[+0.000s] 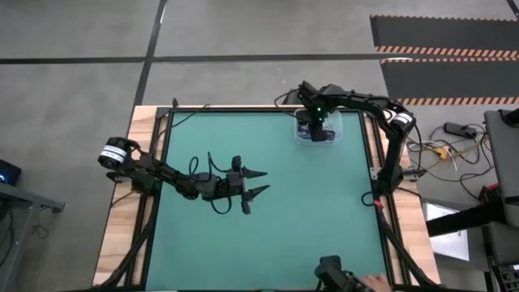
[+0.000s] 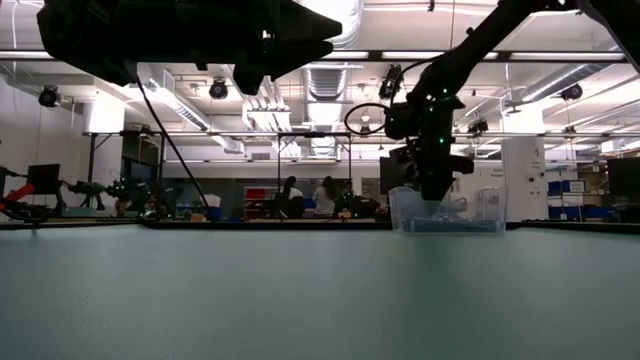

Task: Pick and place USB-C Cables
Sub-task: Put the light blue charger cable into the transparent bin, then return to Home Position

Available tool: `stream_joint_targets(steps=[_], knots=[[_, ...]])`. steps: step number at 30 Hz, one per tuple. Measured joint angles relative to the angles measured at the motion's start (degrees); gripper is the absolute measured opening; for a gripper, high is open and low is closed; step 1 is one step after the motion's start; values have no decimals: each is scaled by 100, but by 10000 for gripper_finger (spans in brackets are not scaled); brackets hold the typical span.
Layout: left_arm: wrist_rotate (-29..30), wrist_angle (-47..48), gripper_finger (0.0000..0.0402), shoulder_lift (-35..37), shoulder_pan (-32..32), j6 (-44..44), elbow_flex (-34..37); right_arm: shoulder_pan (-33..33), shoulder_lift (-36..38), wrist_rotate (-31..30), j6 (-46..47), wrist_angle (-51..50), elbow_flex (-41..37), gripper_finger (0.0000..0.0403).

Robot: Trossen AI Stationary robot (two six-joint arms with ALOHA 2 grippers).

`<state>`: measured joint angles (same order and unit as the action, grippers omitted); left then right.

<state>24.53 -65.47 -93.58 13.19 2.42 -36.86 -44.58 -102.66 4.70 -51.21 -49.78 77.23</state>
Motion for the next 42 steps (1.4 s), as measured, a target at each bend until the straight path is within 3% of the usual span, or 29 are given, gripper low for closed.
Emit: stream_joint_targets(steps=[17, 34, 42], knots=[[-2, 0, 178, 0, -9, -2, 4, 2, -121, -16, 110, 112, -2, 32], [-1, 0, 178, 0, -7, -2, 7, 2, -81, -23, 675, 11, 136, 98], [-52, 482, 178, 350, 94, 264, 15, 211, 396, 224, 1268, -381, 341, 81]])
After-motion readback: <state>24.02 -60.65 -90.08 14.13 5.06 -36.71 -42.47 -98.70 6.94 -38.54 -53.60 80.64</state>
